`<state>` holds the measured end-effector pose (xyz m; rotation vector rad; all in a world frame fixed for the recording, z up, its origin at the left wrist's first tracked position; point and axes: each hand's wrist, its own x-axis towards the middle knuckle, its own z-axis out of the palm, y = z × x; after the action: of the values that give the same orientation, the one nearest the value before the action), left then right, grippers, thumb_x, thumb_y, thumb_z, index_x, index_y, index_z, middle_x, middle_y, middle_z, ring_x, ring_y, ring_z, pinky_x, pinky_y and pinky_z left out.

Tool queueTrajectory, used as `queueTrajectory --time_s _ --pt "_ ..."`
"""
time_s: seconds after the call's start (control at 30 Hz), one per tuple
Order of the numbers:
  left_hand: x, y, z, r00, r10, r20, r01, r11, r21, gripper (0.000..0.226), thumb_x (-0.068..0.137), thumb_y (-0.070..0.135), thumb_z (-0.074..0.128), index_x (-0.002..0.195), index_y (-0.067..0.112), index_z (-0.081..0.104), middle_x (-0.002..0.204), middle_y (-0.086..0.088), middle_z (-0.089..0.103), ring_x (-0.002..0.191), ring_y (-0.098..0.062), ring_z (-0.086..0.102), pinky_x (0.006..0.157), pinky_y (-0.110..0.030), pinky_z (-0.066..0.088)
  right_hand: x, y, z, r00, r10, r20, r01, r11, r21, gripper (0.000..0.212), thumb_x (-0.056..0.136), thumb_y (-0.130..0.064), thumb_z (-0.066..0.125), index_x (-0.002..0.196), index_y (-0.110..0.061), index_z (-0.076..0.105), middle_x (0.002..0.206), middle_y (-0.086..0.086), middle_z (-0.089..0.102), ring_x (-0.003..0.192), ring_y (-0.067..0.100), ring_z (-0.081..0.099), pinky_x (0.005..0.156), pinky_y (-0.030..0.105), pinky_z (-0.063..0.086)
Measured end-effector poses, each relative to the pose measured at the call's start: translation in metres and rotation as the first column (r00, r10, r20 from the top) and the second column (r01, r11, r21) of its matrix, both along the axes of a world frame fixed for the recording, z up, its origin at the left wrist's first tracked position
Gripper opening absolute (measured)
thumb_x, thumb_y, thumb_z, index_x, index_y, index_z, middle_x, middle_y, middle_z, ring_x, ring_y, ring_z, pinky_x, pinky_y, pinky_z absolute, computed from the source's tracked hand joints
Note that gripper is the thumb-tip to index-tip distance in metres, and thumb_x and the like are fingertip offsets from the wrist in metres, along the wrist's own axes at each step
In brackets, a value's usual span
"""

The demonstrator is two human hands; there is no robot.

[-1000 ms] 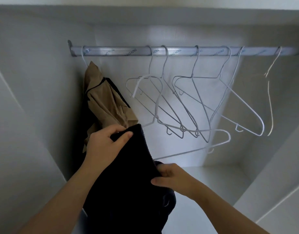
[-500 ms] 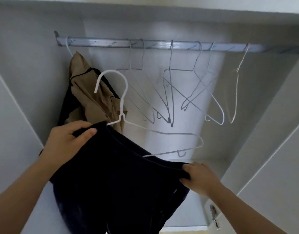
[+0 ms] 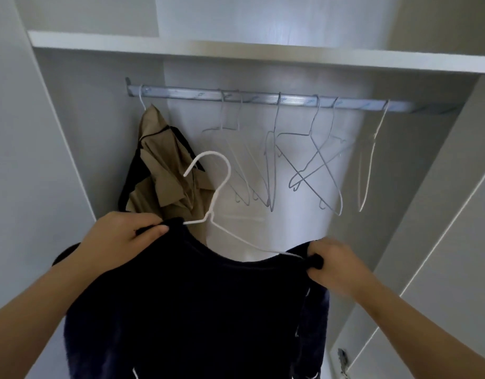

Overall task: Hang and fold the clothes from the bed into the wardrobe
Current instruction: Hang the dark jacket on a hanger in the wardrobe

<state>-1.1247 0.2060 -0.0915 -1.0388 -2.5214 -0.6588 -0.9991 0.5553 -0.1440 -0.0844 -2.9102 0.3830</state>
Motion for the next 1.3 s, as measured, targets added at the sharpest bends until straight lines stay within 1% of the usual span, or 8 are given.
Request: queueTrajectory --time_s 0.27,0.4,0.5,0.57,0.83,0.97,1.1,1.3 --pt "0.019 0.035 -0.009 1.0 0.014 -0.022 -0.012 0.998 0.06 0.015 0.087 0.033 0.061 0.089 0.023 0.072 0.077 0.009 0.069 0.07 -0.007 0.061 0.06 -0.024 0.043 -0.015 -0.08 0.035 0.928 0.252 -0.275 -0.312 0.929 -0.2 0.027 0.069 0.002 0.065 0.092 -0.013 0.065 0.099 -0.013 0.047 0.091 0.002 0.046 0.081 -0.003 0.029" --pt "0.016 0.025 0.004 0.997 0.015 0.073 -0.033 0.964 0.263 0.009 0.084 0.03 0.065 0.088 0.025 0.072 0.077 0.017 0.066 0.072 -0.002 0.061 0.067 -0.025 0.048 -0.026 -0.078 0.045 0.967 -0.055 -0.247 -0.016 0.96 -0.278 0.068 0.068 -0.033 0.076 0.126 -0.042 0.04 0.131 -0.014 0.035 0.119 0.009 0.034 0.1 0.02 0.03" --pt "0.013 0.025 0.012 0.999 -0.016 0.041 0.003 0.954 0.301 0.009 0.083 0.031 0.065 0.087 0.026 0.072 0.073 0.02 0.064 0.07 0.0 0.06 0.065 -0.022 0.046 -0.033 -0.083 0.048 0.983 -0.174 -0.062 0.16 0.97 -0.185 0.03 0.072 -0.051 0.065 0.091 -0.032 0.051 0.075 -0.012 0.054 0.076 0.014 0.054 0.062 0.025 0.041" --pt "0.012 0.029 0.014 0.999 -0.039 0.014 0.034 0.967 0.254 0.009 0.084 0.033 0.064 0.087 0.029 0.071 0.071 0.02 0.063 0.067 0.003 0.058 0.062 -0.019 0.045 -0.037 -0.089 0.044 0.975 -0.188 -0.118 0.16 0.964 -0.21 0.036 0.074 -0.048 0.064 0.061 -0.025 0.039 0.054 -0.009 0.044 0.056 0.01 0.047 0.049 0.024 0.03" --pt "-0.022 -0.007 0.019 0.996 0.058 0.061 -0.065 0.992 0.11 0.019 0.087 0.03 0.061 0.088 0.048 0.054 0.078 0.028 0.056 0.074 0.0 0.056 0.062 -0.015 0.038 -0.031 -0.058 0.048 0.881 -0.391 -0.264 0.201 0.817 -0.54 0.034 0.069 -0.036 0.074 0.054 -0.022 0.047 0.05 -0.007 0.048 0.053 0.012 0.049 0.053 0.027 0.04" --pt "-0.019 0.017 0.028 0.981 -0.131 0.142 0.13 0.991 0.019 0.022 0.086 0.038 0.059 0.107 0.043 0.053 0.1 0.023 0.055 0.094 0.0 0.053 0.08 -0.02 0.043 -0.035 -0.063 0.048 0.865 -0.406 -0.295 0.192 0.811 -0.553 0.032 0.07 -0.034 0.074 0.055 -0.024 0.047 0.052 -0.009 0.049 0.053 0.01 0.049 0.051 0.026 0.038" --pt "-0.016 0.041 0.024 0.996 0.027 -0.08 -0.034 0.996 -0.079 0.028 0.091 0.049 0.043 0.073 0.031 0.054 0.07 0.01 0.055 0.068 -0.009 0.053 0.056 -0.024 0.04 -0.034 -0.061 0.05 0.866 -0.37 -0.337 0.144 0.829 -0.54 0.032 0.07 -0.033 0.075 0.058 -0.025 0.047 0.053 -0.009 0.049 0.052 0.007 0.048 0.05 0.023 0.038" --pt "-0.017 0.043 0.014 0.923 0.184 -0.338 -0.148 0.981 0.127 0.035 0.092 0.042 0.05 0.081 0.014 0.069 0.071 -0.003 0.063 0.06 -0.021 0.059 0.046 -0.027 0.039 -0.022 -0.037 0.048 0.945 -0.212 -0.25 0.128 0.941 -0.314 0.033 0.076 -0.033 0.074 0.07 -0.029 0.042 0.06 -0.009 0.049 0.056 0.007 0.047 0.049 0.02 0.034"
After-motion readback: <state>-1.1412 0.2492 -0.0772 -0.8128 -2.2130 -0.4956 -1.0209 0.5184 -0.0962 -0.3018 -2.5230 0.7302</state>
